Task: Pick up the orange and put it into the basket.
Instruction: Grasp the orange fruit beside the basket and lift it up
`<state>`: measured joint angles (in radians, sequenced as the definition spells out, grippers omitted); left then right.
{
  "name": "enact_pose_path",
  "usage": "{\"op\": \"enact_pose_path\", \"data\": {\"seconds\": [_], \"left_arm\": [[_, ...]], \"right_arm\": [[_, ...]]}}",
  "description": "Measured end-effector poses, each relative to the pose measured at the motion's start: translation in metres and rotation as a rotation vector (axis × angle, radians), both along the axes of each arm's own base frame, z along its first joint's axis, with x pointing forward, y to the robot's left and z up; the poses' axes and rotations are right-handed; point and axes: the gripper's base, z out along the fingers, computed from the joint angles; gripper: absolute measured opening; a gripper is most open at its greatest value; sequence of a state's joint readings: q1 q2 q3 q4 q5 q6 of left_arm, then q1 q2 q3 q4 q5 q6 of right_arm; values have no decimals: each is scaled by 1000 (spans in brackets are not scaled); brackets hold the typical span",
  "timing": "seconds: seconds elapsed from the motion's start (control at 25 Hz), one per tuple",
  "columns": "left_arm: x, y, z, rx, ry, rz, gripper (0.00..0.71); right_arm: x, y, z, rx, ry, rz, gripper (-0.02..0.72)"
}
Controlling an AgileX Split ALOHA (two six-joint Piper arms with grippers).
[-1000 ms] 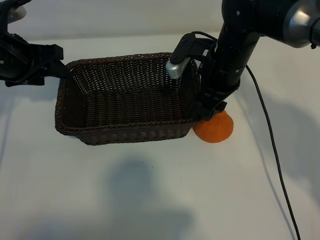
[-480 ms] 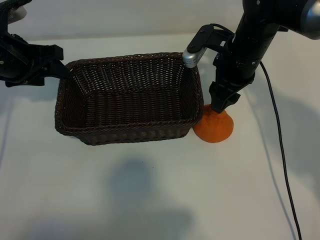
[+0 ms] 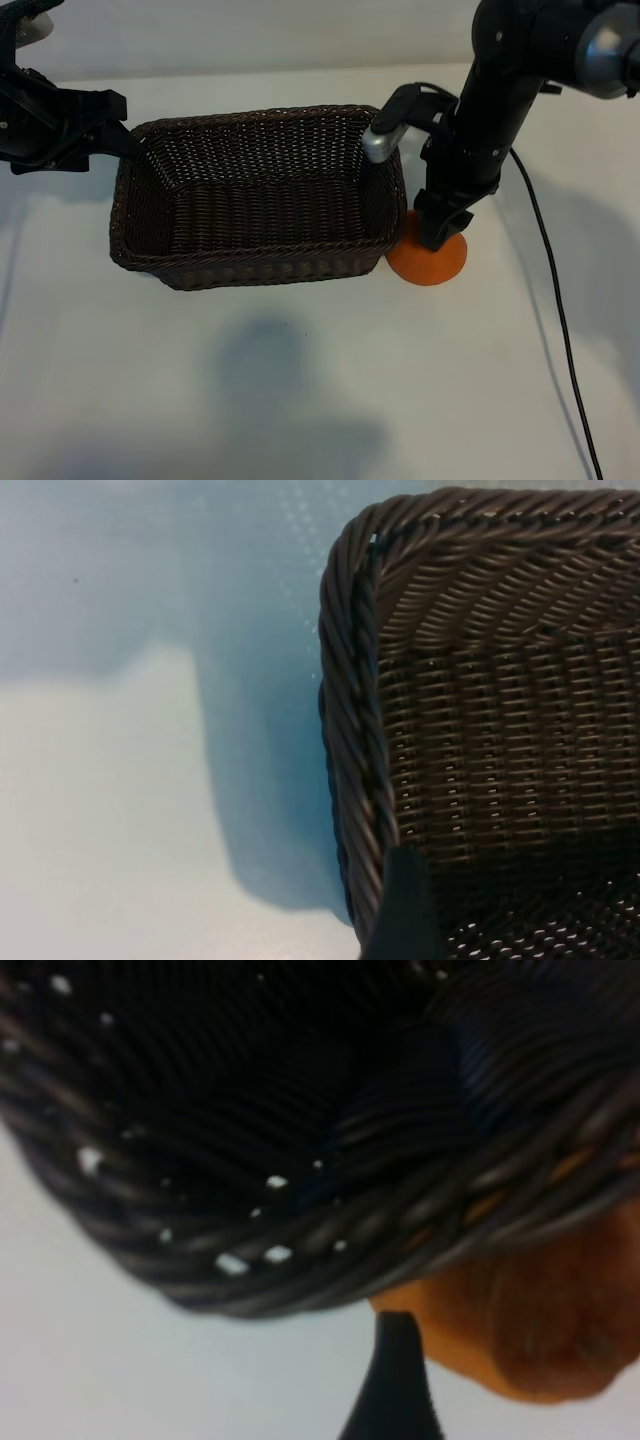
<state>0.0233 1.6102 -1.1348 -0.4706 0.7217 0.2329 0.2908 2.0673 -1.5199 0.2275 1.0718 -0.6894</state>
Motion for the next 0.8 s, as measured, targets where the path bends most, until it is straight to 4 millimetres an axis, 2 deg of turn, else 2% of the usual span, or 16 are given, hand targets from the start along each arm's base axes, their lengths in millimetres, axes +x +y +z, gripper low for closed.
{"op": "enact_pose_path", "data": {"seconds": [0.32, 0.44, 0.56, 0.68, 0.76, 0.8], "left_arm": [[0, 0, 0, 8, -5, -13, 592], [0, 0, 0, 9, -5, -15, 592], [0, 0, 0, 9, -5, -15, 592], [0, 0, 0, 9, -6, -16, 592], [0, 0, 0, 9, -6, -16, 592], [0, 0, 0, 9, -6, -16, 592]], "right_arm": [[-3, -3, -22, 2, -58, -27, 551], [-3, -3, -24, 5, -73, -37, 510], [-3, -3, -24, 6, -73, -47, 386], [-3, -3, -24, 6, -72, -50, 164], [-3, -3, -24, 5, -67, -51, 92], [-3, -3, -24, 3, -63, -51, 91]]}}
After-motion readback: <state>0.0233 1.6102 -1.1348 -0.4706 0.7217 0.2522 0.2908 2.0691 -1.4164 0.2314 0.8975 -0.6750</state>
